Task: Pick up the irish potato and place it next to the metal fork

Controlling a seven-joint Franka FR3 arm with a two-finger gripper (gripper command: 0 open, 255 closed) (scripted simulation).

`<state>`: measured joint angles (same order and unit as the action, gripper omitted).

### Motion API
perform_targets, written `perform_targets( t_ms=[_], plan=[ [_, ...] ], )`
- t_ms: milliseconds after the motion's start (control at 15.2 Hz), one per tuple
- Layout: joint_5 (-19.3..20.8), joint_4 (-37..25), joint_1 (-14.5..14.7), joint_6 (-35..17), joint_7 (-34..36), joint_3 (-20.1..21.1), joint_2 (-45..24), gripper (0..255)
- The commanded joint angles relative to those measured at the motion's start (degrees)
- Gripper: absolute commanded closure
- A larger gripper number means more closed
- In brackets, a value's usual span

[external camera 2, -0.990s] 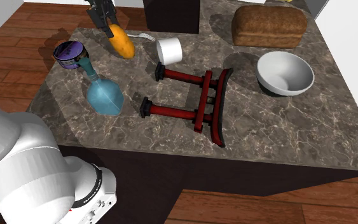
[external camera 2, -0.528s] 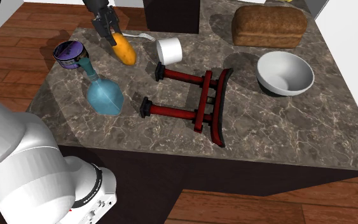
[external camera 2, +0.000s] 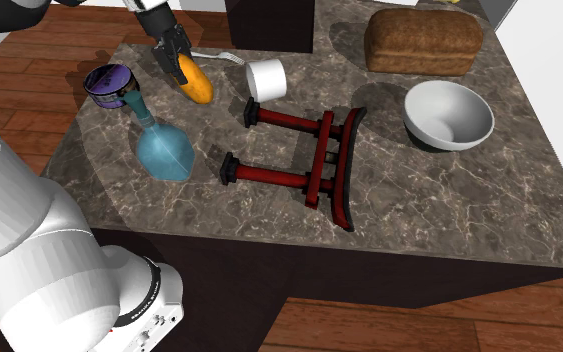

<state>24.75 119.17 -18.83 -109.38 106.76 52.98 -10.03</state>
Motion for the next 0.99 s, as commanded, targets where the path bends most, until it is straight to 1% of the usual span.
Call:
perform_targets(
  t_ms=[0, 66, 528, 594, 924],
  plan=[
    [1.06, 1.04, 0.19, -0.91, 1.07, -0.46, -1.2, 255],
    [1.55, 1.24, 0.33, -1.31, 1.51, -0.61, -1.7, 255],
    [1.56, 1.24, 0.29, -1.3, 1.52, -0.56, -1.72, 255],
    [1.63, 1.18, 0.3, -1.29, 1.53, -0.59, -1.8, 0],
    [1.56, 1.24, 0.28, -1.3, 1.53, -0.55, -1.72, 0]
  ],
)
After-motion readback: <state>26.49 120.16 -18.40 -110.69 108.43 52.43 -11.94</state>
